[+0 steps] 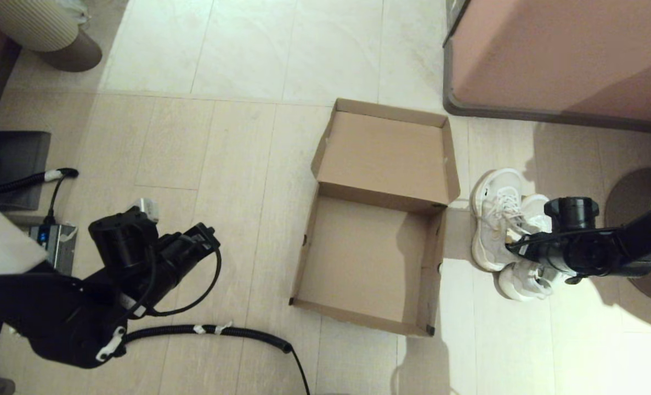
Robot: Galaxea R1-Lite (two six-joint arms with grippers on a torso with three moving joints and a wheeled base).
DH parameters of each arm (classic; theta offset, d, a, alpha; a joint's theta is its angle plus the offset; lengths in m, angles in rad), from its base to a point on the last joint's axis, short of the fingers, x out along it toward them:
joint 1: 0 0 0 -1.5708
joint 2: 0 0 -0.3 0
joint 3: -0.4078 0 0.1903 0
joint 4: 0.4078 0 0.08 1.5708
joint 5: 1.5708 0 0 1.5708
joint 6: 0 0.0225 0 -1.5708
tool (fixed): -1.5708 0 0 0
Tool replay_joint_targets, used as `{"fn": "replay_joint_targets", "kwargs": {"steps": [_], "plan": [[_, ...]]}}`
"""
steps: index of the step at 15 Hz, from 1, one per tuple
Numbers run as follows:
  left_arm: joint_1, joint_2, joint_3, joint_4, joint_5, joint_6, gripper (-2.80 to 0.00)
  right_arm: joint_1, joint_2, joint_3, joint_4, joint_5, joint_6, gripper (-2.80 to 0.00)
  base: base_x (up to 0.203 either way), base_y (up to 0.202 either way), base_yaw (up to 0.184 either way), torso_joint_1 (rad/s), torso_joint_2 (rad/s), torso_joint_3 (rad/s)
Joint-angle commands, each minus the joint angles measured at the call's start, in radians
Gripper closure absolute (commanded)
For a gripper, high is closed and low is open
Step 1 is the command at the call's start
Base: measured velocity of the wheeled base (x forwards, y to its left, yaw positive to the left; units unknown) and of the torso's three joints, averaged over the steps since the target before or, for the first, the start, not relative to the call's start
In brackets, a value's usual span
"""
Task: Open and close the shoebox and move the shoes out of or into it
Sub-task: Put the shoes out of the shoe box, then put the shoes into the shoe box
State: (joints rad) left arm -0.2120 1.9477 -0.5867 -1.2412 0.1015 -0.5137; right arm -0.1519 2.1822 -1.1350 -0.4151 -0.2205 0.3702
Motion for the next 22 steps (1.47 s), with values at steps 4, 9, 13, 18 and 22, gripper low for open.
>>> {"fn": "replay_joint_targets", "kwargs": {"steps": [4, 9, 13, 18, 22], "plan": [[0.008, -0.025, 0.118, -0.091, 0.002, -0.006, 0.0, 0.009, -0.261, 0.198, -0.004, 0.006, 0.003, -1.25, 0.0, 0.0, 0.0, 0.0, 0.0, 0.0], [0.002, -0.07, 0.236, -0.159, 0.016, -0.004, 0.0, 0.094, -0.452, 0.282, -0.002, 0.07, -0.048, 0.0, 0.0, 0.0, 0.0, 0.0, 0.0, 0.0], [-0.054, -0.061, 0.321, -0.262, 0.058, -0.006, 0.0, 0.181, -0.236, 0.132, -0.003, 0.066, -0.05, 0.0, 0.0, 0.0, 0.0, 0.0, 0.0, 0.0], [-0.099, 0.073, 0.218, -0.259, 0.039, 0.005, 0.0, 0.277, 0.055, -0.162, -0.006, 0.003, -0.054, 0.0, 0.0, 0.0, 0.0, 0.0, 0.0, 0.0], [-0.165, 0.223, 0.005, -0.218, 0.045, 0.037, 0.0, 0.318, 0.177, -0.321, -0.065, -0.003, -0.066, 0.0, 0.0, 0.0, 0.0, 0.0, 0.0, 0.0]]}}
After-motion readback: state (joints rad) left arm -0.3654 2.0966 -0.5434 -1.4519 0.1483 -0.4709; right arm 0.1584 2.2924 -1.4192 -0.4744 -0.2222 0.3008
